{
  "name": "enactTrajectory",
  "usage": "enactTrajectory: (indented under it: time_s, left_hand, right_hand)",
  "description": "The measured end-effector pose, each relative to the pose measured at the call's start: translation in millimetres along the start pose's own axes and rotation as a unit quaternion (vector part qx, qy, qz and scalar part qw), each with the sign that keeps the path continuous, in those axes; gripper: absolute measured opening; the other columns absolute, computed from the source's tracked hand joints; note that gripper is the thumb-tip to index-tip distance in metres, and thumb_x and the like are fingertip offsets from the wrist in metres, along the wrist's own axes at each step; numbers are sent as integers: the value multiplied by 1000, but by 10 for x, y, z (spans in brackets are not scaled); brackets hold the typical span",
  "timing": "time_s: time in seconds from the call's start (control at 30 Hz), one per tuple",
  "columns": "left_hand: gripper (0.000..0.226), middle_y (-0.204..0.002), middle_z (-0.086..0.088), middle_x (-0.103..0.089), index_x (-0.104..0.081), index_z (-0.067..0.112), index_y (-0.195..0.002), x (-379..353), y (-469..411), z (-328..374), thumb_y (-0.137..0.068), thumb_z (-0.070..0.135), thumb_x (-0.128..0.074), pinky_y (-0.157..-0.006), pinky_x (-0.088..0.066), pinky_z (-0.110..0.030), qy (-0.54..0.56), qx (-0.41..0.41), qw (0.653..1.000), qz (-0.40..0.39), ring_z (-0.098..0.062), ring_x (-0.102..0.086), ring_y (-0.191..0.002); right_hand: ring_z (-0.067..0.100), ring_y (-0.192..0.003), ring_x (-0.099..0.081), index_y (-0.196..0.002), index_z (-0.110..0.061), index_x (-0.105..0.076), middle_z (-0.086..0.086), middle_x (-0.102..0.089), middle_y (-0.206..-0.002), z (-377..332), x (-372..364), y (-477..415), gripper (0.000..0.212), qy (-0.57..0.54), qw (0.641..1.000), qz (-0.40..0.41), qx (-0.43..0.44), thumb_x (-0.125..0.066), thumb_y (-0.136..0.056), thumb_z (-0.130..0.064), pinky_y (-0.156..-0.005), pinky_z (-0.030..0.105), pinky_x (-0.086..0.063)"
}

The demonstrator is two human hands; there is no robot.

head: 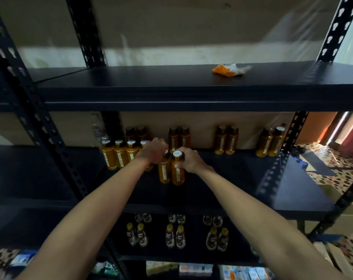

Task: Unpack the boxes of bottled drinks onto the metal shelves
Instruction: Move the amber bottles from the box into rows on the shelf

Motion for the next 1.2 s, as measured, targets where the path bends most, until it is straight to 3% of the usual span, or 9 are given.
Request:
enactTrajectory:
  time_s: [0.27,0.5,0.63,0.67,0.77,0.87,0.97,1.13,1.2]
  left_hand:
    - [31,-113,0,-67,-60,21,-118,-39,-275,-221,-89,26,-69,-86,-50,-35,-3,33,999,34,-20,-63,-106]
    - [27,-112,3,-64,-58,21,-122,-232,-495,-386,-96,28,-60,-81,-48,-29,-9,32,999,18,-21,-63,-108]
    - [38,-96,29,-58,-59,46,-111,-1095,-1114,-967,-83,71,-53,-60,-39,-2,-8,48,998,30,-13,-65,-111]
    - [40,-101,27,-59,-57,46,-114,-1079,-1086,-995,-83,71,-55,-64,-41,-5,-13,59,998,21,-14,-64,-111]
    - [29,-119,3,-61,-53,25,-126,-486,-678,-675,-98,34,-56,-77,-40,-28,-3,44,999,21,-19,-60,-109]
    - [32,-123,-4,-62,-54,20,-129,-366,-644,-580,-98,30,-55,-85,-43,-35,4,43,998,40,-23,-59,-113]
    - [36,-127,-5,-60,-52,22,-132,-337,-573,-588,-98,30,-57,-93,-45,-38,5,53,998,20,-25,-57,-117]
    - [26,-116,-3,-68,-59,22,-125,-275,-443,-506,-100,22,-51,-85,-46,-33,-6,63,995,76,-21,-64,-107]
    - [28,-115,-2,-69,-60,24,-124,-278,-371,-429,-100,16,-49,-90,-45,-35,-19,71,992,100,-21,-64,-108]
  right_hand:
    - [26,-127,-48,-126,-28,-57,6,-58,-131,-33,-64,-437,53,16,999,27,-19,-83,-80,-24,-104,49,-45]
    - [24,-128,-50,-130,-26,-64,5,-60,-132,-40,-107,-739,57,15,999,3,-33,-86,-77,-26,-108,44,-44]
    - [24,-122,-59,-121,-26,-68,4,-65,-127,146,-217,-1041,55,5,999,-9,-40,-89,-70,-35,-106,46,-48]
    - [24,-123,-57,-121,-25,-68,5,-65,-127,153,-231,-1075,56,7,999,-14,-44,-89,-70,-36,-107,46,-47]
    - [25,-124,-57,-121,-19,-68,6,-67,-126,20,-168,-971,53,9,999,-15,-45,-88,-74,-32,-108,46,-46]
    - [23,-120,-61,-122,-14,-68,6,-68,-126,-3,-149,-956,48,-2,998,-26,-51,-86,-78,-26,-107,43,-47]
    - [22,-120,-61,-123,-16,-68,5,-68,-126,6,-164,-959,50,-8,998,-31,-48,-86,-78,-26,-107,41,-48]
    - [20,-122,-59,-127,-19,-66,3,-66,-129,-7,-143,-935,53,-39,998,-35,-45,-85,-78,-25,-106,37,-46]
    - [21,-122,-59,-126,-16,-67,3,-67,-127,-18,-129,-891,50,-47,997,-43,-36,-84,-80,-23,-104,34,-47]
Point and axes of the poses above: each hand's wrist, its own y-axis away from the middle knuckle, its own x-axis out of the back of the hand, z = x × y, the point moved 2 cm from there along -y, towards the middle knuckle
